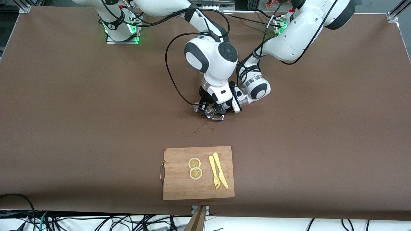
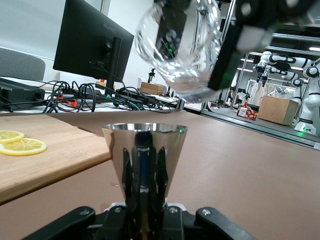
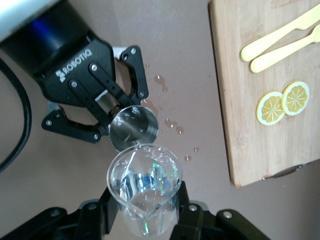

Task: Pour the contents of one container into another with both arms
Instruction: 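Tilt the glass cup with the right gripper, pouring into the held jigger, then carry the glass cup and jigger back apart toward their spots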

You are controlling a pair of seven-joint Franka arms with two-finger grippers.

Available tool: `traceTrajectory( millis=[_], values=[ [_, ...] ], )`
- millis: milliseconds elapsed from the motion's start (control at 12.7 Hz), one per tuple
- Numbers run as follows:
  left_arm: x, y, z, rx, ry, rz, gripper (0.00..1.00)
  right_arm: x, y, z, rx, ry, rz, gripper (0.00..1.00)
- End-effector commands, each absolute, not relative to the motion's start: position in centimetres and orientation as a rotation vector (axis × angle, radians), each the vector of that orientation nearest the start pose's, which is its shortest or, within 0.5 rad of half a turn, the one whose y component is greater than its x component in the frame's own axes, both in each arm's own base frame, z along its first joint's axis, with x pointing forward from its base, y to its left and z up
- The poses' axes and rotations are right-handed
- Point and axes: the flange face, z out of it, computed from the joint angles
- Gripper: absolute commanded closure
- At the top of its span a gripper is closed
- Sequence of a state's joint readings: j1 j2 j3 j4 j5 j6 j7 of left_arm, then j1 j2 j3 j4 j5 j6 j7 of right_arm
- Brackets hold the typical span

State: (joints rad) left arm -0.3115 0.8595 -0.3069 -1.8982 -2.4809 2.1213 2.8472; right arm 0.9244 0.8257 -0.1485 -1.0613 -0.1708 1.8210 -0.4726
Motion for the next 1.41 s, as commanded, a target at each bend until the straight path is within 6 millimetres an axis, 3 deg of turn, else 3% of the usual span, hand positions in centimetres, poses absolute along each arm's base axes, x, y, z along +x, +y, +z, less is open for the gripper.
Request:
traceTrajectory(
  millis=[0, 314, 706, 942, 1334],
  values=[
    [47.0, -37.5, 7.5, 1.659, -1.007, 1.562, 1.00, 54.9, 52.7, 36.3, -2.560, -2.033, 0.014, 0.83],
    [48.0, -36.2, 7.6, 1.675, -1.000, 1.579, 1.00, 59.8, 46.6, 38.2, -2.482, -1.824, -0.002, 0.83],
    [50.4, -33.6, 9.1, 1.699, -0.956, 1.604, 1.00, 63.4, 34.4, 40.8, -2.354, -1.609, -0.101, 0.83],
    [52.4, -31.3, 10.8, 1.683, -0.958, 1.576, 1.00, 63.4, 26.5, 42.4, -2.306, -1.469, -0.225, 0.82],
    [56.2, -25.8, 14.7, 1.638, -1.004, 1.476, 1.00, 60.8, 16.2, 42.6, -2.361, -1.275, -0.359, 0.80]
  ],
)
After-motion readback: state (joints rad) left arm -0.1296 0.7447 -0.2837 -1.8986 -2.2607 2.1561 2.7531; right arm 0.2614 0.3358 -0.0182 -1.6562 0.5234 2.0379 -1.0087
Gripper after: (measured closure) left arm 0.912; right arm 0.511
